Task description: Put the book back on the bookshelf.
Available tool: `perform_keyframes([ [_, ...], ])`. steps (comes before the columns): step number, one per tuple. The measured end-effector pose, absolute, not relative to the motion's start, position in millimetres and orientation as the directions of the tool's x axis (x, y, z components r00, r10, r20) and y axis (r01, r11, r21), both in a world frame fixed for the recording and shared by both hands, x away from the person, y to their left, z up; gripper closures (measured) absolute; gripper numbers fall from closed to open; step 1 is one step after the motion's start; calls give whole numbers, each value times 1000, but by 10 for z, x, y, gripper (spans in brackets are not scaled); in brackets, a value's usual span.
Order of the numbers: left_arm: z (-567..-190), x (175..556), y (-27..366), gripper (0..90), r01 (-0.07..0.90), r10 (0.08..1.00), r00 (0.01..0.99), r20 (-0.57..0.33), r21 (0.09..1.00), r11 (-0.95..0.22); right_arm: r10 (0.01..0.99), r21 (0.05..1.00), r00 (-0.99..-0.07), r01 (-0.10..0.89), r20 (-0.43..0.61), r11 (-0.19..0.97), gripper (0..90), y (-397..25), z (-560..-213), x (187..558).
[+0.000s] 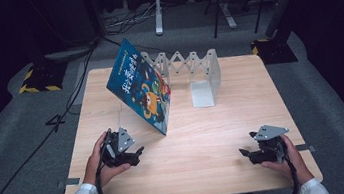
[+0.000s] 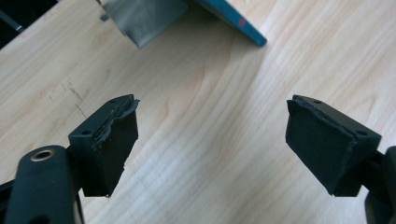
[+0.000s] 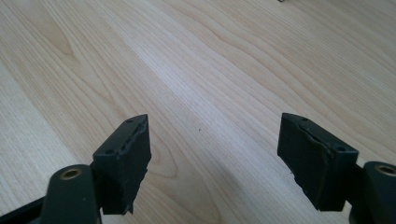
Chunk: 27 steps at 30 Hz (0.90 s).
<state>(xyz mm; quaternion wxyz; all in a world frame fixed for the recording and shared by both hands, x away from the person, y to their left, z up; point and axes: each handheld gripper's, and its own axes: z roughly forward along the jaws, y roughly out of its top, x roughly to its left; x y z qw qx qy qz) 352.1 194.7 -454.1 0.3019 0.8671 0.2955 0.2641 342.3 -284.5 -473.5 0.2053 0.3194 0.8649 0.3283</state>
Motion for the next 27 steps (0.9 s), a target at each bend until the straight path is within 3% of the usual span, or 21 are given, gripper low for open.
perform_keyframes([
  [13,-4668,3315,2097,172,388,669,683,294,631,-672,717,721,-680,418,-155,553,262,-3063,-4757,3321],
  [27,-4813,3041,2421,175,470,735,650,194,657,-589,787,735,-608,487,-101,471,266,-3402,-4887,3176],
])
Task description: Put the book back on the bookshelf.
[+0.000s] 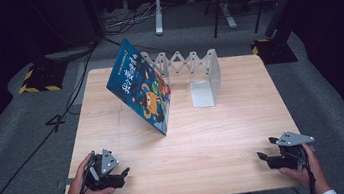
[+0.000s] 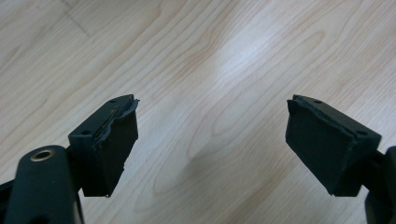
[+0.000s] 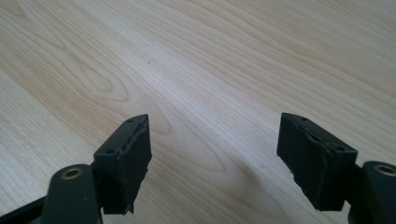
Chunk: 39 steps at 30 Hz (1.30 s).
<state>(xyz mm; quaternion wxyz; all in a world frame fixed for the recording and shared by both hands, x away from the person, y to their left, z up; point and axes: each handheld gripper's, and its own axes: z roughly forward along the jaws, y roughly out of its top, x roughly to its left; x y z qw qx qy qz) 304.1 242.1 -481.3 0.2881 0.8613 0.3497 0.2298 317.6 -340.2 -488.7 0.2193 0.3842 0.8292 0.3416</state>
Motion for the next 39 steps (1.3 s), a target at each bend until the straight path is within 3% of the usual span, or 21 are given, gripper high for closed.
perform_keyframes([
  [8,-4953,2955,2668,173,540,784,610,114,665,-516,819,750,-572,519,-51,409,259,-3553,-4983,3104],
  [11,-5033,2931,2779,167,579,807,591,21,684,-442,837,756,-546,537,-26,373,245,-3633,-5009,3112],
  [15,-5057,2938,2854,170,619,845,533,-36,698,-360,862,750,-507,567,-9,341,211,-3675,-5033,3133],
  [39,-5058,2956,2832,156,613,846,534,-9,693,-379,872,742,-489,583,-6,332,183,-3670,-5049,3154],
])
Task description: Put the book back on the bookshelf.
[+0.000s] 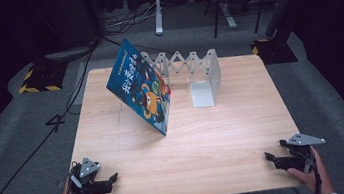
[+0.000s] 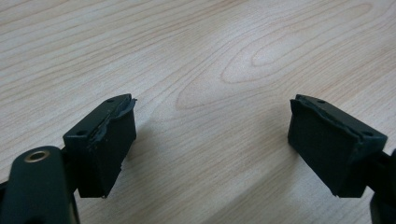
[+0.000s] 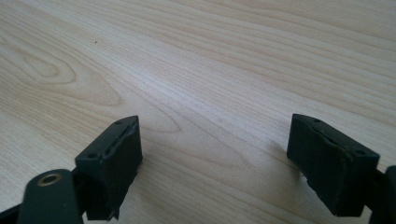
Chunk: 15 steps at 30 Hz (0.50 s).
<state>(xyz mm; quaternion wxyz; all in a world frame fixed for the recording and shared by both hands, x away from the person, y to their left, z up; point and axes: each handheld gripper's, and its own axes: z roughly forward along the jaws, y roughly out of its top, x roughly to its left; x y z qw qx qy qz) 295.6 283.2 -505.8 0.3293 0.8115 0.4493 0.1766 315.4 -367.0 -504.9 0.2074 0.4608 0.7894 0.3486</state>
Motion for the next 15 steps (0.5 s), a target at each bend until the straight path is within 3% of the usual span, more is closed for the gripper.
perform_keyframes([
  [15,-5058,2966,2825,156,614,844,536,-13,693,-379,872,742,-490,583,-6,333,182,-3670,-5049,3155],
])
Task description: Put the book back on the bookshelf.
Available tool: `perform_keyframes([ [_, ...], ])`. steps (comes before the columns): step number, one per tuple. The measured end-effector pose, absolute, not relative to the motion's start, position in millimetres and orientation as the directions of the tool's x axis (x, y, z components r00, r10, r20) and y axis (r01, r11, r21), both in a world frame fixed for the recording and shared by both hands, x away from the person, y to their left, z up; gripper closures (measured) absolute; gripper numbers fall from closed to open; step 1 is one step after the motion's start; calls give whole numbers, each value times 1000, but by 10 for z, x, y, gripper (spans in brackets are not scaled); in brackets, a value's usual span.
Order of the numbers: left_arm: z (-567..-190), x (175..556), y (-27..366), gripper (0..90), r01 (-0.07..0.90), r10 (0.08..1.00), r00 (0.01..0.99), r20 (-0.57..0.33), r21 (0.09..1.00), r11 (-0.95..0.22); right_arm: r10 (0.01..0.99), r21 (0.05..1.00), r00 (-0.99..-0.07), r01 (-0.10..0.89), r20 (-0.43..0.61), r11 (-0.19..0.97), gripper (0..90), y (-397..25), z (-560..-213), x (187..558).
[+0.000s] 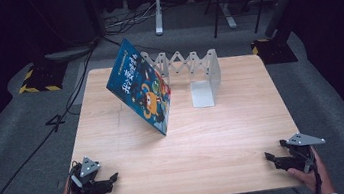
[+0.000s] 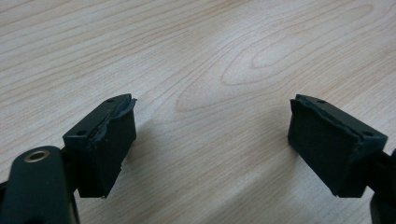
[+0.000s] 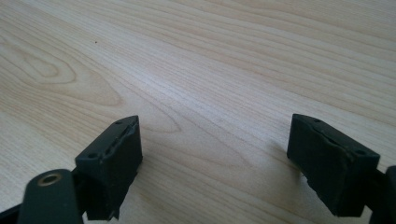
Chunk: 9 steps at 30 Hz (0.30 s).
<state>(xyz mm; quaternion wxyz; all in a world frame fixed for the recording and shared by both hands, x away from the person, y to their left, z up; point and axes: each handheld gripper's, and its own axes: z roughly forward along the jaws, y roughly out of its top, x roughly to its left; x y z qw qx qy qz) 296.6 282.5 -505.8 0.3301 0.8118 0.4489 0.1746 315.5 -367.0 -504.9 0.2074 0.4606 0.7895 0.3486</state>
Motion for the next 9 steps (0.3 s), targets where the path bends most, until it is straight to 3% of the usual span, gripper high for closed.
perform_keyframes([
  [9,-5059,2967,2825,156,613,844,536,-14,693,-378,872,741,-489,582,-8,333,183,-3669,-5049,3153],
])
